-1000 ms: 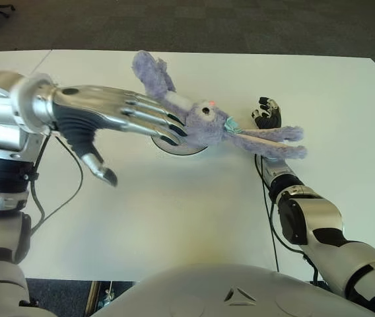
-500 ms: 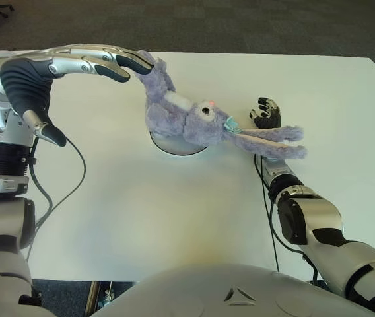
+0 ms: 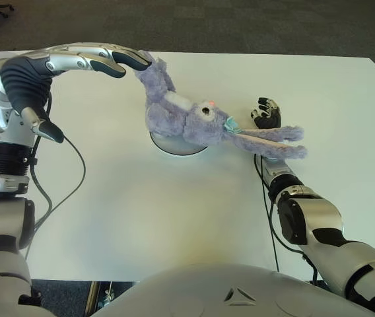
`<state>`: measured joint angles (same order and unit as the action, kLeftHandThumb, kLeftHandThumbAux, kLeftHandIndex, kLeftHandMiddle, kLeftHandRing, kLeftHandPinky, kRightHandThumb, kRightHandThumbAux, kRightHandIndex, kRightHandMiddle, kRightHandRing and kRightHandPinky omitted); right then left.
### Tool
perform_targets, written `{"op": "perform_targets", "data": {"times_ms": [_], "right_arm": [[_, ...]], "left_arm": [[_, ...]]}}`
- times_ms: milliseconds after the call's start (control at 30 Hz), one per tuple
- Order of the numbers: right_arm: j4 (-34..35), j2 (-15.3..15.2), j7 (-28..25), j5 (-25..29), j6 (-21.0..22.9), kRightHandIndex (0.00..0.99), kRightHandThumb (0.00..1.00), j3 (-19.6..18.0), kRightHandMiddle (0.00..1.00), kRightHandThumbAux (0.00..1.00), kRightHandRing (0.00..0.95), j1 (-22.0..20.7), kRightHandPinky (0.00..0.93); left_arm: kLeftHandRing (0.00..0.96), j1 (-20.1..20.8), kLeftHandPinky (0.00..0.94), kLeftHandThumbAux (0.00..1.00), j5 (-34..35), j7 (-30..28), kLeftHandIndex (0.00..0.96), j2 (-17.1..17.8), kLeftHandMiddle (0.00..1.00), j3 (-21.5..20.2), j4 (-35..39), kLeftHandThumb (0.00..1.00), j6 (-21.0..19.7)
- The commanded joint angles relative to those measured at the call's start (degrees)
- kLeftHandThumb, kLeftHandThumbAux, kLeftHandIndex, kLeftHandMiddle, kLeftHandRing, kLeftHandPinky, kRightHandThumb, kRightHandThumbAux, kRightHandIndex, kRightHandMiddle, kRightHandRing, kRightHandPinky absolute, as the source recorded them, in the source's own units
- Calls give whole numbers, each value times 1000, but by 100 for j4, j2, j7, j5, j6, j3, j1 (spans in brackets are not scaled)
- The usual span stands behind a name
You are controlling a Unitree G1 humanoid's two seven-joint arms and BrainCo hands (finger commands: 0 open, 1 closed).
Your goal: Put the doll into the plate.
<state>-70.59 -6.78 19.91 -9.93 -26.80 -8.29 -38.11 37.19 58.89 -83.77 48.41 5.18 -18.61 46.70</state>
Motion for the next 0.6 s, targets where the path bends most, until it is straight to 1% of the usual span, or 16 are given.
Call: {"op": "perform_targets", "data": {"times_ms": [33, 100, 133, 167, 200, 233, 300, 333, 400, 467, 500, 533, 600], "right_arm": [[-692, 375, -150, 88, 547, 229, 600, -32, 224, 868, 177, 1042, 155], [-692, 373, -152, 89, 547, 229, 600, -33, 224, 868, 177, 1041, 155], [-691, 374, -196, 114, 533, 229, 600, -55, 224, 868, 177, 1046, 155], [-690, 375, -229, 134, 522, 224, 573, -71, 207, 858, 162, 1050, 149], [-690, 375, -250, 142, 517, 223, 564, -77, 203, 856, 158, 1053, 147], [-690, 375, -260, 145, 515, 221, 560, -80, 204, 854, 158, 1055, 149], [-689, 375, -257, 140, 518, 220, 558, -74, 204, 854, 159, 1056, 149], [-689, 374, -250, 136, 518, 223, 558, -70, 209, 856, 163, 1057, 153], [-688, 374, -243, 132, 517, 224, 561, -64, 211, 857, 165, 1058, 155], [-686, 375, -229, 130, 511, 230, 587, -62, 220, 858, 174, 1059, 150], [-685, 377, -227, 136, 506, 230, 589, -66, 221, 858, 175, 1059, 149], [-684, 379, -229, 144, 498, 237, 624, -74, 228, 861, 181, 1059, 135], [-682, 381, -232, 153, 491, 241, 642, -82, 231, 862, 183, 1060, 127]], "left_arm": [[0, 81, 0, 425, 97, -873, 0, 97, 0, 111, -95, 203, 58], [0, 84, 0, 425, 99, -873, 0, 97, 0, 118, -95, 203, 61], [0, 178, 0, 425, 328, 1419, 0, -1030, 0, -569, -1985, 203, -707], [68, 249, 88, 555, 499, 3138, 40, -1877, 93, -1084, -3403, 177, -1282], [86, 340, 110, 589, 578, 4381, 51, -2445, 117, -1425, -4429, 168, -1718], [90, 402, 110, 613, 598, 5029, 50, -2732, 121, -1606, -4969, 156, -1949], [92, 493, 110, 620, 498, 5221, 50, -2747, 123, -1637, -5125, 152, -2049], [91, 551, 94, 646, 412, 5395, 44, -2790, 120, -1626, -5237, 124, -2117], [90, 624, 85, 660, 296, 5604, 41, -2844, 119, -1624, -5372, 104, -2192], [85, 649, 68, 682, 128, 5890, 33, -2963, 113, -1569, -5495, 48, -2262], [85, 625, 66, 683, 12, 6046, 33, -3040, 112, -1512, -5556, 43, -2291], [76, 549, 56, 682, -146, 6190, 23, -3131, 100, -1414, -5621, 11, -2302], [71, 467, 50, 679, -321, 6327, 17, -3219, 94, -1319, -5689, 1, -2304]]}}
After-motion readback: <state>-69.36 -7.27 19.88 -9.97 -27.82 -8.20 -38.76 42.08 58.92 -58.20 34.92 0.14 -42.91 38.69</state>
